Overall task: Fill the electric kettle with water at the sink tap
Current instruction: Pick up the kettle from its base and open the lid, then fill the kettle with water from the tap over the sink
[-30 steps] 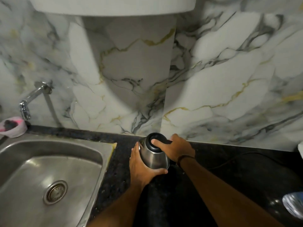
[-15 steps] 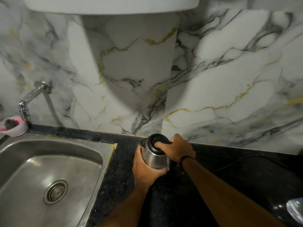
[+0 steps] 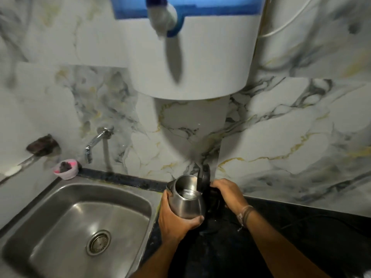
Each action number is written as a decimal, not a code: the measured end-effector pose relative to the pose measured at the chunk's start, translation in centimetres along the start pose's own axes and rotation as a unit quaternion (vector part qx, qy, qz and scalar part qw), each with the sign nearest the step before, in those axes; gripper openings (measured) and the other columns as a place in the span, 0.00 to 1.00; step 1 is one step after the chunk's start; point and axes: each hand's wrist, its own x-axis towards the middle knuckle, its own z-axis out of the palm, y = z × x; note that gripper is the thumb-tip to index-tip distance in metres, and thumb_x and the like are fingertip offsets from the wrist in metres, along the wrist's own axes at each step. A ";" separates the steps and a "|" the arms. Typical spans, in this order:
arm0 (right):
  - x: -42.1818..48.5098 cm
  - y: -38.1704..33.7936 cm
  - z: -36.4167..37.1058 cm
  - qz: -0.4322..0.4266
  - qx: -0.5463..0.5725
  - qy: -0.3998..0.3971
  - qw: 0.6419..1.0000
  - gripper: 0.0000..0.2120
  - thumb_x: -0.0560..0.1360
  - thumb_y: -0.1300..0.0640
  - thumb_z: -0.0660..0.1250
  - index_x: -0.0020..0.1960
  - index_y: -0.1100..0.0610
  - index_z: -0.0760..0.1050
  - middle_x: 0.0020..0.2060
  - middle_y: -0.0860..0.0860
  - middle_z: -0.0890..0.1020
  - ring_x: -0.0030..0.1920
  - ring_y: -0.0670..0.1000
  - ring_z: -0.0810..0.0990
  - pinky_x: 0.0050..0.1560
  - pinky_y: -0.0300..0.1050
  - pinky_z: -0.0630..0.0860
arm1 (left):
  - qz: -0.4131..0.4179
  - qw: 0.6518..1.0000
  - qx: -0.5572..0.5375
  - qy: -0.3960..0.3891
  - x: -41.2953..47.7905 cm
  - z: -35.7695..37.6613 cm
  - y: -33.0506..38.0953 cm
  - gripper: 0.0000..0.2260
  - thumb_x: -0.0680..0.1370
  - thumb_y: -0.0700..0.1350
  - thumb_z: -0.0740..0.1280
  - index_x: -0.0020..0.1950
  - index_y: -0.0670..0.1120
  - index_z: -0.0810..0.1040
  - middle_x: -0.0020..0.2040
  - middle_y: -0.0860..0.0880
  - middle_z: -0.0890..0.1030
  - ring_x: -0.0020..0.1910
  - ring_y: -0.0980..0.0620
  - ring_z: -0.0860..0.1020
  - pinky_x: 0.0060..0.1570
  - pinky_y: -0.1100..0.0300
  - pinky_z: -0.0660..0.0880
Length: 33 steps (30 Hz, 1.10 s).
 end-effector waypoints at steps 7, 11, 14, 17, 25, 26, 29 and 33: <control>-3.0 -0.4 5.3 -0.030 0.021 0.002 0.999 0.06 0.76 0.57 0.79 0.43 0.58 0.85 0.37 0.50 0.87 0.41 0.49 0.85 0.36 0.35 0.77 | 0.013 0.999 -0.020 0.025 0.0 -6.5 -1.8 0.67 0.48 0.64 0.89 0.82 0.64 0.59 0.71 0.56 0.79 0.68 0.50 0.81 0.67 0.44 0.83; -4.4 -0.7 8.8 -0.041 0.007 0.010 0.999 0.04 0.76 0.57 0.79 0.43 0.56 0.86 0.37 0.47 0.88 0.44 0.52 0.87 0.39 0.36 0.78 | 0.014 0.999 -0.009 0.031 0.9 -9.7 -4.0 0.68 0.47 0.64 0.88 0.83 0.64 0.58 0.73 0.56 0.79 0.71 0.49 0.80 0.68 0.45 0.82; -5.3 -2.2 11.8 -0.070 -0.030 0.039 0.996 0.11 0.72 0.44 0.80 0.44 0.51 0.85 0.44 0.47 0.89 0.48 0.50 0.88 0.45 0.43 0.79 | 0.026 0.999 -0.006 0.027 2.2 -11.6 -5.6 0.68 0.48 0.63 0.88 0.83 0.61 0.60 0.75 0.55 0.78 0.73 0.48 0.79 0.69 0.44 0.81; -5.6 -5.3 15.7 -0.057 -0.092 0.029 0.994 0.28 0.61 0.26 0.76 0.43 0.49 0.81 0.41 0.45 0.87 0.43 0.48 0.86 0.42 0.46 0.79 | 0.031 0.999 0.002 0.021 3.9 -13.8 -7.3 0.69 0.47 0.64 0.88 0.84 0.60 0.58 0.77 0.53 0.76 0.75 0.47 0.77 0.70 0.45 0.80; -3.0 -10.9 26.3 0.028 -0.296 -0.044 0.954 0.37 0.50 0.18 0.70 0.44 0.47 0.74 0.42 0.45 0.83 0.42 0.50 0.82 0.39 0.48 0.76 | 0.076 0.997 -0.009 0.014 10.1 -20.0 -13.5 0.71 0.48 0.67 0.87 0.77 0.82 0.41 0.82 0.53 0.71 0.79 0.48 0.72 0.73 0.49 0.74; -2.4 -11.3 27.4 0.032 -0.300 -0.059 0.951 0.37 0.50 0.19 0.71 0.44 0.47 0.75 0.41 0.45 0.83 0.41 0.49 0.82 0.37 0.47 0.75 | 0.081 0.997 -0.008 0.017 11.0 -21.0 -14.5 0.71 0.48 0.67 0.87 0.77 0.83 0.40 0.81 0.54 0.71 0.79 0.48 0.72 0.73 0.50 0.74; -0.7 -11.9 30.6 0.027 -0.291 -0.096 0.951 0.34 0.52 0.23 0.73 0.45 0.48 0.76 0.41 0.47 0.84 0.41 0.50 0.83 0.37 0.47 0.74 | 0.102 0.995 -0.009 0.013 13.3 -23.3 -16.7 0.70 0.47 0.65 0.88 0.77 0.83 0.45 0.75 0.64 0.71 0.75 0.53 0.73 0.71 0.52 0.74; 1.8 -12.5 35.0 0.019 -0.281 -0.177 0.943 0.29 0.58 0.27 0.70 0.48 0.47 0.80 0.40 0.46 0.88 0.38 0.50 0.86 0.40 0.47 0.74 | 0.097 0.995 -0.018 0.008 15.9 -26.1 -19.6 0.67 0.48 0.64 0.88 0.82 0.71 0.58 0.71 0.72 0.68 0.71 0.58 0.72 0.69 0.55 0.73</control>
